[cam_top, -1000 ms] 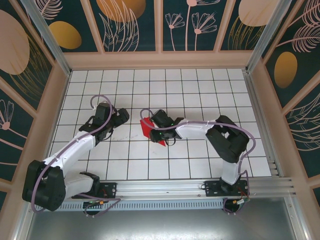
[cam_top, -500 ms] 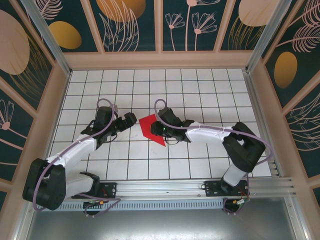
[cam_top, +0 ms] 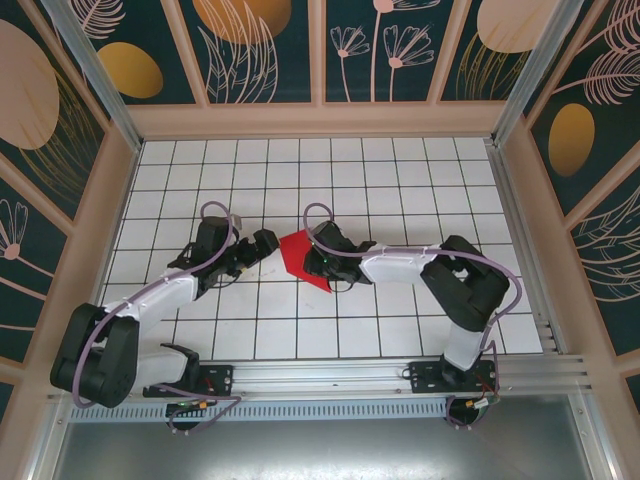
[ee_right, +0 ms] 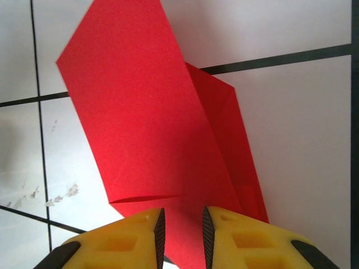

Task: Fold a paper plane with a square sheet of paper (pick it up from the middle)
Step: Turn over the paper at the center of the table.

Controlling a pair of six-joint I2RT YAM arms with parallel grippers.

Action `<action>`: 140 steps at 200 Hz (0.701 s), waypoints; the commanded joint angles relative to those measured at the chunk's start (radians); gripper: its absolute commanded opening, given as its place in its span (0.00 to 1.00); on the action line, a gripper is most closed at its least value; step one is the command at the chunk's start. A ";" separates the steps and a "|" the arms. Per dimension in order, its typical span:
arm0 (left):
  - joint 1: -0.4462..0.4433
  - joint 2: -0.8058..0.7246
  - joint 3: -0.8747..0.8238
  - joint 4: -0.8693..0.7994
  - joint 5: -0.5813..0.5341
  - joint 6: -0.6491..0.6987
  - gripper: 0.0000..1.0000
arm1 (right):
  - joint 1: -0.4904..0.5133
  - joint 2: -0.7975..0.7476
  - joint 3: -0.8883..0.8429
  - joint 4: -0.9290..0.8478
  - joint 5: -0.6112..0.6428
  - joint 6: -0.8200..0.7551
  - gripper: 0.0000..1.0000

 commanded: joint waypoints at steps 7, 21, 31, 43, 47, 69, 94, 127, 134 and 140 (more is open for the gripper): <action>-0.015 0.051 0.040 -0.027 0.015 0.026 0.98 | -0.027 0.023 0.007 0.031 0.004 0.035 0.26; -0.027 0.072 0.052 -0.030 0.022 0.030 0.98 | -0.042 0.027 -0.015 0.054 -0.032 0.048 0.26; -0.039 0.082 0.059 -0.028 0.023 0.030 0.97 | -0.052 0.026 -0.034 0.073 -0.048 0.057 0.26; -0.053 0.093 0.063 -0.023 0.026 0.025 0.96 | -0.064 0.024 -0.060 0.105 -0.079 0.064 0.26; -0.058 0.096 0.065 -0.020 0.029 0.023 0.95 | -0.069 0.022 -0.070 0.117 -0.092 0.067 0.26; -0.083 0.117 0.073 -0.004 0.042 0.003 0.92 | -0.097 0.013 -0.128 0.191 -0.163 0.089 0.25; -0.109 0.139 0.066 0.037 0.059 -0.051 0.85 | -0.124 0.000 -0.180 0.247 -0.214 0.107 0.25; -0.132 0.165 0.052 0.088 0.074 -0.114 0.76 | -0.162 -0.015 -0.255 0.347 -0.287 0.141 0.25; -0.136 0.172 0.052 0.094 0.076 -0.122 0.73 | -0.167 -0.015 -0.262 0.359 -0.297 0.145 0.25; -0.139 0.176 0.051 0.101 0.081 -0.129 0.70 | -0.171 -0.015 -0.268 0.372 -0.309 0.149 0.25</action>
